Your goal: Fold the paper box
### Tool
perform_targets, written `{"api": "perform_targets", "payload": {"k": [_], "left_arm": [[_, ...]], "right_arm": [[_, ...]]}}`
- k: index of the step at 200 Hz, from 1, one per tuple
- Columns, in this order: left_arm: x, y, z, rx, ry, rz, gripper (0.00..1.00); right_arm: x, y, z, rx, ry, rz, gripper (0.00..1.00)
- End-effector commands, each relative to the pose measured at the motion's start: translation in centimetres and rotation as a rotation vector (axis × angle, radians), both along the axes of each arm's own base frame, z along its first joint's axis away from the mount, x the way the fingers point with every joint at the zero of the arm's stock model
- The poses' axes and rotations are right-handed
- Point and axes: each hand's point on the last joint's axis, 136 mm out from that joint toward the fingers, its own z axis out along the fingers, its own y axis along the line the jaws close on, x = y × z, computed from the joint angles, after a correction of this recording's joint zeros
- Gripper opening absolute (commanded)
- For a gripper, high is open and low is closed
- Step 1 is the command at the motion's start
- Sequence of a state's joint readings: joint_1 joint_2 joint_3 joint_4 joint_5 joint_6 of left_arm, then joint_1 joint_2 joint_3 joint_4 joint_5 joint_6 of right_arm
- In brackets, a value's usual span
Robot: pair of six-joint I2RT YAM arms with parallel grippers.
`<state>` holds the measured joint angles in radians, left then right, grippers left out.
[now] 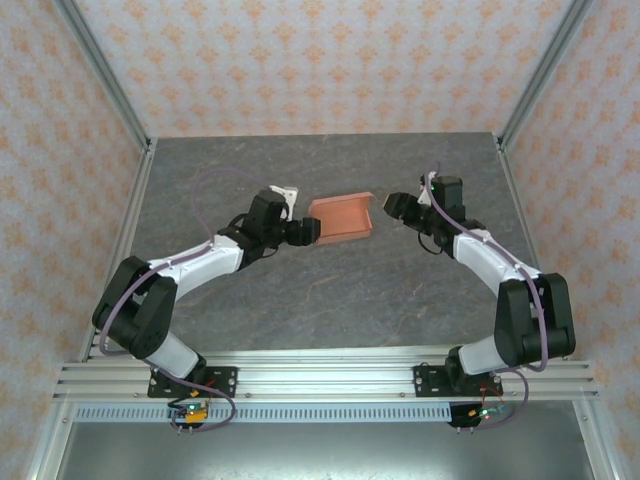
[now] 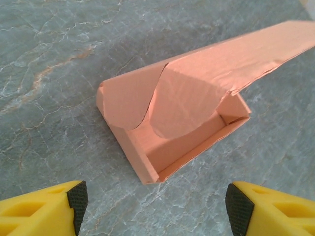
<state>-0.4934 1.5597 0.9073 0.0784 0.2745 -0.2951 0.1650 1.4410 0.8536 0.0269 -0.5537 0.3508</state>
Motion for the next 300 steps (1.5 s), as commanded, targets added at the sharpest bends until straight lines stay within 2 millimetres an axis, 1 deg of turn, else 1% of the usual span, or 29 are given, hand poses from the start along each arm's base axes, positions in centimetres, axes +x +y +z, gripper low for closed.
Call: {"api": "perform_targets", "payload": {"k": [1,20,30,39,53,80,113,132,159,182,189,200,216,218,224,257,276,300], "left_arm": [[1.6,-0.5,0.4,0.082,-0.076,0.005,0.77],[3.4,-0.4,0.9,0.106,-0.094,0.060,0.77],[4.1,-0.5,1.1,0.108,-0.101,0.073,0.77],[4.6,-0.8,1.2,0.106,-0.100,0.071,0.75],[5.2,-1.4,1.1,0.104,-0.090,0.061,0.70],[6.0,-1.8,0.7,0.096,-0.083,0.078,0.58],[7.1,-1.8,-0.4,0.140,-0.050,0.098,0.53],[7.7,-1.8,-0.9,0.165,-0.035,0.104,0.52],[8.5,-1.7,-0.6,0.201,-0.046,0.106,0.45],[9.0,-1.7,-0.1,0.222,-0.044,0.098,0.40],[9.1,-1.7,0.0,0.222,-0.040,0.095,0.38],[9.3,-1.6,0.3,0.211,-0.035,0.098,0.35],[9.4,-1.7,0.6,0.171,-0.016,0.102,0.31],[9.4,-1.8,-0.4,0.177,0.004,0.101,0.30],[9.5,-2.0,-0.7,0.166,0.013,0.099,0.29],[9.5,-2.6,-1.3,0.115,0.041,0.109,0.29],[9.6,-3.3,-1.3,0.062,0.060,0.109,0.29],[9.6,-3.9,-1.4,-0.007,0.084,0.121,0.29]], "right_arm": [[0.3,2.4,1.1,0.003,-0.112,0.129,0.63],[0.3,4.6,0.6,-0.049,-0.133,0.212,0.65],[0.7,5.5,0.4,-0.074,-0.133,0.243,0.65],[1.1,6.2,0.2,-0.085,-0.126,0.259,0.65],[1.9,6.8,0.3,-0.087,-0.143,0.262,0.65],[3.3,6.8,-0.2,-0.109,-0.149,0.248,0.63],[4.0,7.4,-1.5,-0.122,-0.132,0.270,0.55],[4.5,7.1,-2.0,-0.154,-0.127,0.255,0.47],[5.5,6.3,-2.4,-0.211,-0.139,0.218,0.35],[5.9,6.2,-1.9,-0.225,-0.145,0.213,0.26],[5.9,6.4,-1.8,-0.221,-0.145,0.218,0.25],[5.9,6.5,-1.7,-0.216,-0.143,0.224,0.26],[5.7,6.6,-1.9,-0.213,-0.133,0.226,0.21],[5.7,6.6,-1.8,-0.212,-0.133,0.225,0.21],[5.5,6.7,-1.8,-0.209,-0.133,0.226,0.21],[5.1,6.9,-2.6,-0.212,-0.118,0.226,0.19],[4.8,7.0,-2.7,-0.201,-0.116,0.222,0.18],[4.5,7.0,-3.3,-0.202,-0.103,0.224,0.18]]}}
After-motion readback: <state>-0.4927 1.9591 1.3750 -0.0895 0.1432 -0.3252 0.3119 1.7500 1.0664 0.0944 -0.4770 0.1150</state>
